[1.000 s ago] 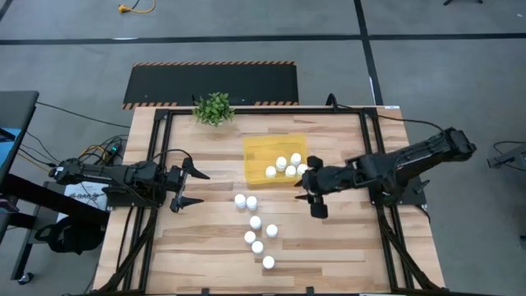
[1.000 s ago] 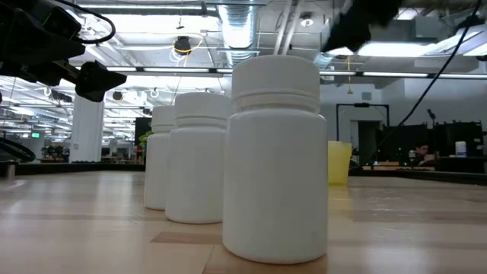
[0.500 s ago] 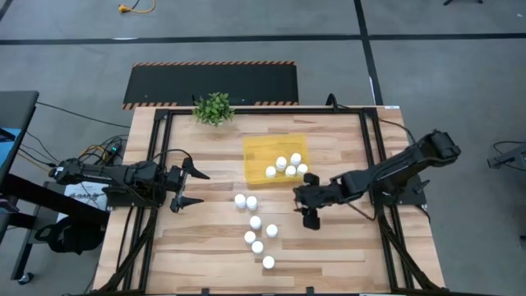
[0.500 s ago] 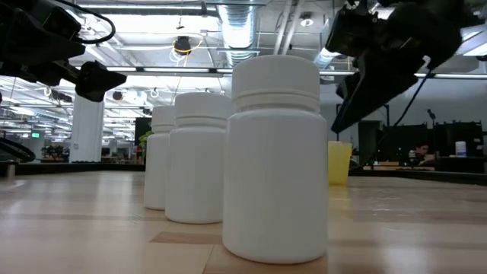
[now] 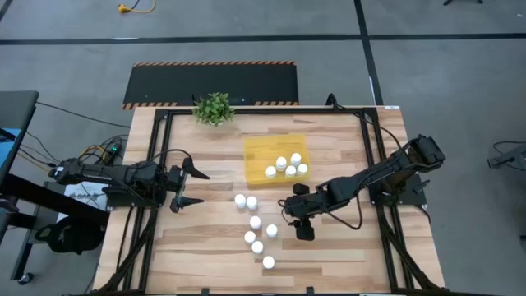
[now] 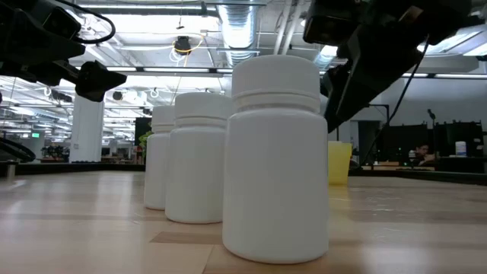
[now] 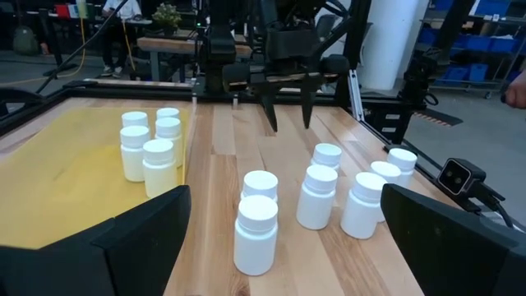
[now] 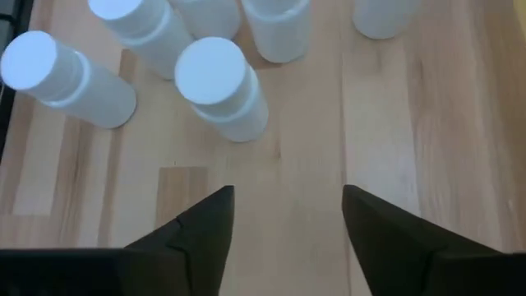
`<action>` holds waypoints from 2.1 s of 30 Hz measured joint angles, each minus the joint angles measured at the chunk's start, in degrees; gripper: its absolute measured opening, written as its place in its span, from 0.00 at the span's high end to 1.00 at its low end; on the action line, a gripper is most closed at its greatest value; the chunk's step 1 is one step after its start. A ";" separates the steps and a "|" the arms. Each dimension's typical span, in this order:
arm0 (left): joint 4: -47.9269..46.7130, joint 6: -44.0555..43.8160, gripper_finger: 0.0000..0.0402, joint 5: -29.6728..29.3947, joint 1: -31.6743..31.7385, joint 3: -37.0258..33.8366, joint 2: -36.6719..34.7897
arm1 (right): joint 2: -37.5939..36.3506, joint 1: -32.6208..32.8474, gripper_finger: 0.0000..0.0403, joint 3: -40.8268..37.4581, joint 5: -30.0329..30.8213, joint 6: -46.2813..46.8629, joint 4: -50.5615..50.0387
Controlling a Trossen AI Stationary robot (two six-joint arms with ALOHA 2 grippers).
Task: Pick and place pill bottles into a basket
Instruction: Put the white medicine bottle into the yellow bin
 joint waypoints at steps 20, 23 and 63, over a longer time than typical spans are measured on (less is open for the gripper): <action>-0.01 -0.22 0.04 -0.02 0.01 -0.01 0.11 | 7.13 0.09 0.36 6.95 -2.68 -5.03 -5.38; -0.01 0.22 0.04 -0.02 0.01 0.00 0.11 | 7.12 0.39 0.36 7.49 -3.07 -5.98 -4.74; 0.07 -0.03 0.04 -0.15 0.01 0.01 0.58 | 17.34 -0.52 0.37 24.75 -5.51 -6.54 -23.24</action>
